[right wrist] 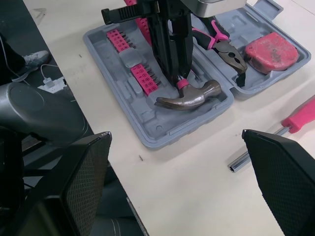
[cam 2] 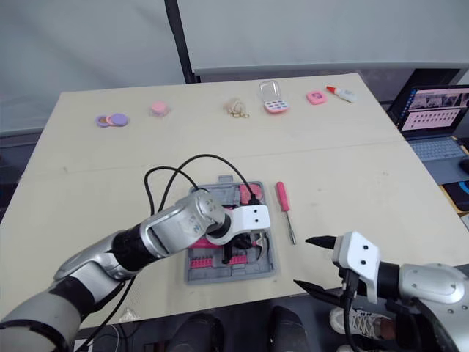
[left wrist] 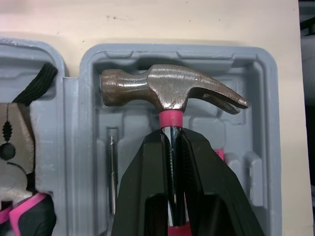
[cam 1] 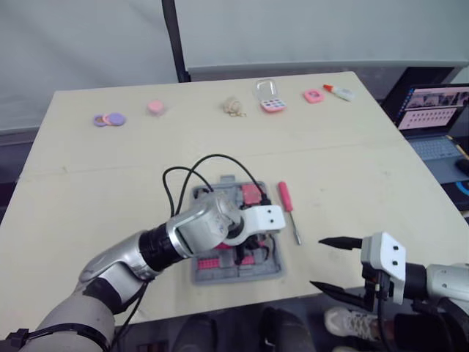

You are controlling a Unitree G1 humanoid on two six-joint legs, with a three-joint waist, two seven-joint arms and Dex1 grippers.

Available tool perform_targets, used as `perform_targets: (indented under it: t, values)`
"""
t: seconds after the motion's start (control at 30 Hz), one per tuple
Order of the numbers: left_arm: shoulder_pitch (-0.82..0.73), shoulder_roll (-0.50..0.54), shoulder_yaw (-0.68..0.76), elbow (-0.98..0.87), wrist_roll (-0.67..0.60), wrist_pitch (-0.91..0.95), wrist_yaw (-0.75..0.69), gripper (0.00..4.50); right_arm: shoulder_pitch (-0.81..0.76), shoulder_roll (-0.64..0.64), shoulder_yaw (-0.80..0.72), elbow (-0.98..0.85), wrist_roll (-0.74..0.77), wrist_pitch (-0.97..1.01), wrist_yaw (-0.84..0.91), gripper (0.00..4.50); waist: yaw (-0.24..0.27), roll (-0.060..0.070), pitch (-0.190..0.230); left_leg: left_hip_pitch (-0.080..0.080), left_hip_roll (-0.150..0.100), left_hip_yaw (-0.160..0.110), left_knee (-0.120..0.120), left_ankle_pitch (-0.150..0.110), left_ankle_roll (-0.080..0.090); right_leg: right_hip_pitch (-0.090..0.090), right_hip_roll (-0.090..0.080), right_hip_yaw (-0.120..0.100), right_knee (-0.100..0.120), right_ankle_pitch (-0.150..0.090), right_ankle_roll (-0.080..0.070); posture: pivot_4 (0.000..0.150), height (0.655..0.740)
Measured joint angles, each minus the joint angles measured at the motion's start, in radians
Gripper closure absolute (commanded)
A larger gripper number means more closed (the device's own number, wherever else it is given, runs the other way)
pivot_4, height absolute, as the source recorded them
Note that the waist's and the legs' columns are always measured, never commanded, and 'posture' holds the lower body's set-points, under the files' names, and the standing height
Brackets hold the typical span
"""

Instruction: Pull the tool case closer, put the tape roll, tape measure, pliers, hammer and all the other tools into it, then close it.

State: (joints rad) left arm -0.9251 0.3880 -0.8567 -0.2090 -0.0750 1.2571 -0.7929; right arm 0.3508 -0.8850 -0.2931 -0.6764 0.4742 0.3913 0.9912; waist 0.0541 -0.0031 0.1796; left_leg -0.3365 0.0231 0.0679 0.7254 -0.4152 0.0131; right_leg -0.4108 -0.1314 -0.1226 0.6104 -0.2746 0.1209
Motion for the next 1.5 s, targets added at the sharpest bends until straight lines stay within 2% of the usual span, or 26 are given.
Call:
perform_targets:
  t: [1.0, 1.07, 1.13, 1.3, 1.4, 1.5]
  values:
    - [-0.020, -0.054, -0.027, 0.097, 0.003, -0.029, 0.026, 4.44, 0.101, 0.036, -0.064, -0.048, -0.005, -0.020, -0.012, 0.00, 0.003, 0.000, 0.000, 0.001, -0.001, 0.000, 0.000, 0.000, 0.000, 0.001, -0.001, 0.000, 0.000, 0.000, 0.000, 0.150, 0.7287]
    - [-0.021, -0.055, -0.027, 0.098, 0.003, -0.030, 0.026, 3.48, 0.101, 0.036, -0.065, -0.048, -0.004, -0.020, -0.012, 0.00, 0.003, 0.000, 0.000, 0.001, -0.001, 0.000, 0.000, 0.000, 0.000, 0.001, -0.001, 0.000, 0.000, 0.000, 0.000, 0.150, 0.7287]
    - [-0.029, -0.057, -0.026, 0.098, -0.003, -0.023, 0.018, 2.72, 0.099, 0.036, -0.065, -0.048, -0.004, -0.020, -0.012, 0.00, 0.003, 0.000, 0.000, 0.001, -0.001, 0.000, 0.000, 0.000, 0.000, 0.001, -0.001, 0.000, 0.000, 0.000, 0.000, 0.150, 0.7287]
    - [-0.057, -0.047, 0.011, 0.089, -0.043, 0.073, 0.011, 0.23, 0.089, 0.035, -0.065, -0.048, -0.003, -0.020, -0.011, 0.00, -0.001, 0.001, 0.000, 0.001, -0.001, 0.000, 0.000, 0.000, 0.000, 0.001, 0.000, 0.000, 0.000, 0.000, 0.000, 0.150, 0.7287]
    - [-0.061, -0.027, 0.082, 0.049, -0.088, 0.146, 0.006, 0.23, 0.085, 0.035, -0.065, -0.048, -0.002, -0.020, -0.009, 0.00, -0.003, 0.001, 0.000, 0.000, 0.000, -0.001, 0.000, 0.000, 0.001, 0.001, 0.000, 0.000, 0.000, 0.000, 0.000, 0.150, 0.7287]
    - [-0.047, -0.021, 0.225, 0.003, -0.144, 0.201, 0.009, 0.23, 0.070, 0.034, -0.064, -0.048, 0.000, -0.020, -0.005, 0.00, -0.001, 0.001, 0.000, 0.001, -0.001, -0.002, 0.000, 0.000, 0.000, 0.001, -0.001, 0.000, 0.000, 0.000, 0.000, 0.150, 0.7287]
